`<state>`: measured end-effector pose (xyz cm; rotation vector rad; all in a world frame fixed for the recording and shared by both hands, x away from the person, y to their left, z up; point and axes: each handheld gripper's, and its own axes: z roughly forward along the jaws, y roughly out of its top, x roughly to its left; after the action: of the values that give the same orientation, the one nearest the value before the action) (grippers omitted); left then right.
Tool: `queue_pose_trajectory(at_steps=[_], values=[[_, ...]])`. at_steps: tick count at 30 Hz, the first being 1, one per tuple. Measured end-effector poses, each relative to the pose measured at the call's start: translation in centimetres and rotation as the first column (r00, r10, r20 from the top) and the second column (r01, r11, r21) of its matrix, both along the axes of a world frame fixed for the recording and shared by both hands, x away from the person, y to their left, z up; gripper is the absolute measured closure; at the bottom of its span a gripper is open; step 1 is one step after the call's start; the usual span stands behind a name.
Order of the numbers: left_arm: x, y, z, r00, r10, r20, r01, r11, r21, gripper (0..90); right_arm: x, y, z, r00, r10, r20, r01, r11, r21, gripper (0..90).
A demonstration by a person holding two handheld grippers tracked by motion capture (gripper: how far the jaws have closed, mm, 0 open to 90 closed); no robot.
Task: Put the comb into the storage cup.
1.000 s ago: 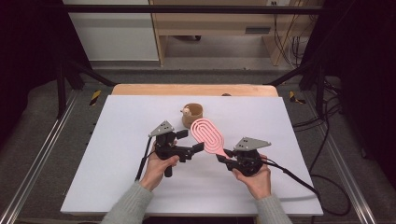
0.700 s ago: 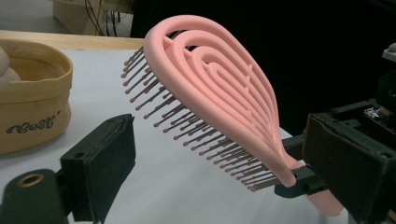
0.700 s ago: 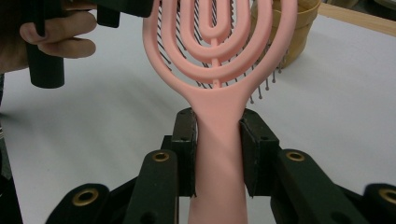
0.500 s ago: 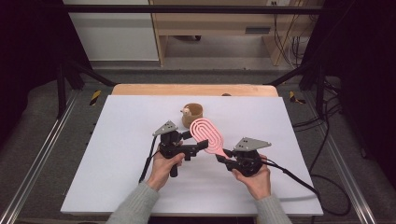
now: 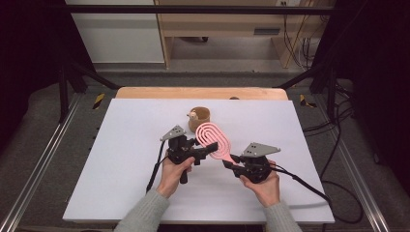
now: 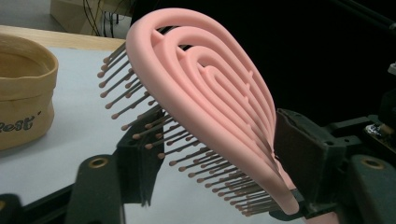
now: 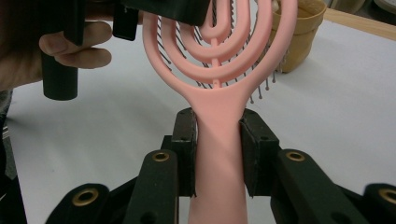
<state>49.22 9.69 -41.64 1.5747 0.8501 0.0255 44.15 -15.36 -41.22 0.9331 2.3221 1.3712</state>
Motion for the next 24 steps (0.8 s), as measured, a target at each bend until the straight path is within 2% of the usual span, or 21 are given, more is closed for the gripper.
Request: queue_pose_trajectory(at_steps=[11, 24], values=[[-0.03, 0.12, 0.10, 0.9989, 0.014, -0.046, -0.016, 0.9992, -0.036, 42.7, 0.02, 0.15, -0.10, 1.0000, 0.009, 0.004, -0.009, 1.000, 0.007, 69.9], [-0.27, 0.17, 0.29, 0.9987, 0.000, -0.050, -0.004, 0.9956, -0.093, 51.2, 0.04, 0.18, -0.12, 0.9999, 0.012, 0.011, -0.012, 1.000, 0.018, 70.0]])
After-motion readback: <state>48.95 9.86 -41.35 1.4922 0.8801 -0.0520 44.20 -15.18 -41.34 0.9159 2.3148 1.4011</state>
